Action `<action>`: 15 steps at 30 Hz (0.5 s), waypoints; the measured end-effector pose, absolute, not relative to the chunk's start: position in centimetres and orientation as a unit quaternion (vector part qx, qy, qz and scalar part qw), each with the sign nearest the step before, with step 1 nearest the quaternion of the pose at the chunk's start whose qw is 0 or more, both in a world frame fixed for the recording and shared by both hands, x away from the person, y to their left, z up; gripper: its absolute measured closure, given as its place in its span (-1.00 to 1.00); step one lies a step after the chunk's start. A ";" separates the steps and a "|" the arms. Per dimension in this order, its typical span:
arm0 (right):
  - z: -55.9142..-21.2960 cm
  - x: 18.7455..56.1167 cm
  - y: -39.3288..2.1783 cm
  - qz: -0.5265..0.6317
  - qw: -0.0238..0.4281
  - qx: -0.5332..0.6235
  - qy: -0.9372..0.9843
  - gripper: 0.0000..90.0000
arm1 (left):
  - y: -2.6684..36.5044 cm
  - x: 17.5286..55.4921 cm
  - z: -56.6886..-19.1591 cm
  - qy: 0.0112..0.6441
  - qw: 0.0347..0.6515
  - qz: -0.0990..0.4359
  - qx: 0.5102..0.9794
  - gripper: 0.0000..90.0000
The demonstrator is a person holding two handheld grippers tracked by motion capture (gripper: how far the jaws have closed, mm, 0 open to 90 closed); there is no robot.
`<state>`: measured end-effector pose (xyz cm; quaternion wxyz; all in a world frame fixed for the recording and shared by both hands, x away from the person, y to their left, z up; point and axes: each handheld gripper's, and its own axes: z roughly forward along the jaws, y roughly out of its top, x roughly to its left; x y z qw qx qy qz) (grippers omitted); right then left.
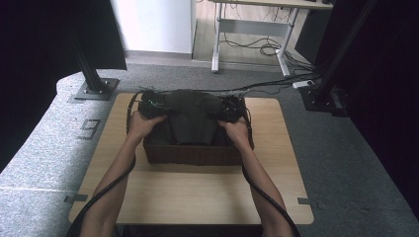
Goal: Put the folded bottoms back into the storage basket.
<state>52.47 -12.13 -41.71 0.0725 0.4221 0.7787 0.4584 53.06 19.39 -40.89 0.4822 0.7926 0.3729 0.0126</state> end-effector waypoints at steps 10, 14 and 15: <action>-43.2 52.5 -14.1 0.430 0.071 0.448 0.780 0.62 | 16.3 53.6 -42.9 0.379 0.460 -0.007 0.803 0.50; -43.3 52.5 -15.6 0.409 0.077 0.465 0.781 0.62 | 14.3 53.7 -43.4 0.386 0.449 -0.018 0.806 0.49; -43.3 52.5 -15.8 0.404 0.077 0.467 0.782 0.62 | 13.9 53.7 -43.6 0.387 0.445 -0.020 0.807 0.49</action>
